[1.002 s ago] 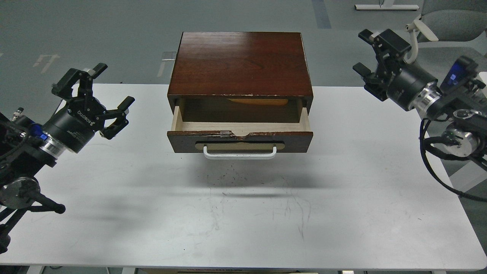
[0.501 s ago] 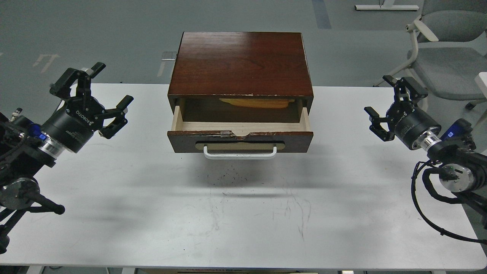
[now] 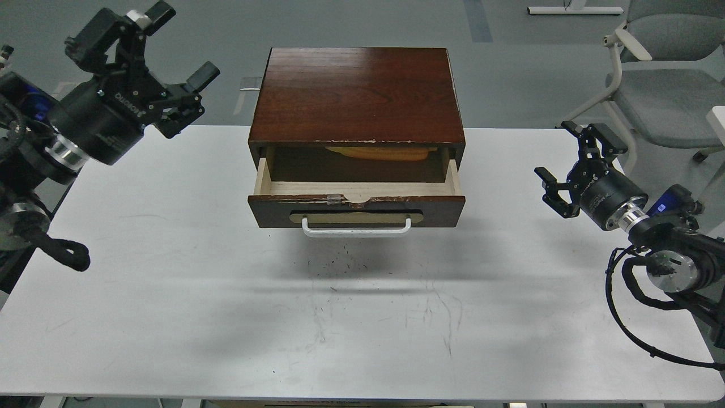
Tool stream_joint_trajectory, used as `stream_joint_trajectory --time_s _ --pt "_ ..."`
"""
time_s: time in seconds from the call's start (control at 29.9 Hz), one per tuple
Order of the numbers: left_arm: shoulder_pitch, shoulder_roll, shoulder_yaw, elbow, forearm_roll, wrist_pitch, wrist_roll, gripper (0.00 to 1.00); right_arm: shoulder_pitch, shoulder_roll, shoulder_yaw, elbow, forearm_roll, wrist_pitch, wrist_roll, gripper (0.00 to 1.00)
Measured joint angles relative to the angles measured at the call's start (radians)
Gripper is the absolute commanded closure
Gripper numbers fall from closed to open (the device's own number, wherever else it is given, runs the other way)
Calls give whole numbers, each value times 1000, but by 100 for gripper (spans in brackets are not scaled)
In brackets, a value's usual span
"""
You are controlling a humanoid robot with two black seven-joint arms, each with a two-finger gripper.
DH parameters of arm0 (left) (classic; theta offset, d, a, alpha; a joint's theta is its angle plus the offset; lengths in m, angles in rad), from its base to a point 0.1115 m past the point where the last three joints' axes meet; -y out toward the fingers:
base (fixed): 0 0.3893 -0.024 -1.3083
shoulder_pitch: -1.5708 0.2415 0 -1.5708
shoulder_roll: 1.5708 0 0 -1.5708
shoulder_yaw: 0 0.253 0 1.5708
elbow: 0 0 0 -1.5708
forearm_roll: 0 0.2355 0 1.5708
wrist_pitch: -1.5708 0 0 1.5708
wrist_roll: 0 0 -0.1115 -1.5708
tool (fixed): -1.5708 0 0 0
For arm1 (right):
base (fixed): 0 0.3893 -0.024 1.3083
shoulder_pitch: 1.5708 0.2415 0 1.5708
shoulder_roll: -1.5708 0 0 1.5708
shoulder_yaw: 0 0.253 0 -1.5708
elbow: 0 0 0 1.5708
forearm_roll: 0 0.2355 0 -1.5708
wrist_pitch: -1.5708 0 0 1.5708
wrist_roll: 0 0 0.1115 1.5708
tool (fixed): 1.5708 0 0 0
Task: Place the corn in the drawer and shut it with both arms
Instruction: 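Bring the left gripper down in front of the drawer face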
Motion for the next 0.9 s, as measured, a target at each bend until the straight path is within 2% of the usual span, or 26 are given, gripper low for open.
stream_joint_trajectory --time_s 0.23,0.33,0.5,0.6,0.63,0.7,0.74,0.8,0.9 --pt "-5 -115 45 -180 396 0 4 0 -2 -5 -1 -2 -4 2 0 0" --pt "-5 -179 107 -196 560 0 5 0 -3 -6 -1 -4 -7 2 0 0" --pt "1 -258 191 -189 782 0 11 8 -3 -7 -1 -6 -10 2 0 0" --pt "7 -275 242 -172 838 0 12 23 -4 -8 -1 -6 -12 2 0 0" --pt "10 -277 256 -165 845 0 13 32 -5 -9 -1 -6 -12 2 0 0" --pt "14 -279 279 -148 851 0 14 44 -9 -9 -1 -6 -13 2 0 0" --pt "15 -280 291 -139 852 0 15 55 -10 -9 -1 -7 -14 2 0 0" --pt "16 -280 310 -124 852 0 17 65 -12 -9 -1 -7 -15 2 0 0" --pt "23 -274 331 -104 852 0 23 90 -15 -9 -1 -7 -15 2 0 0"
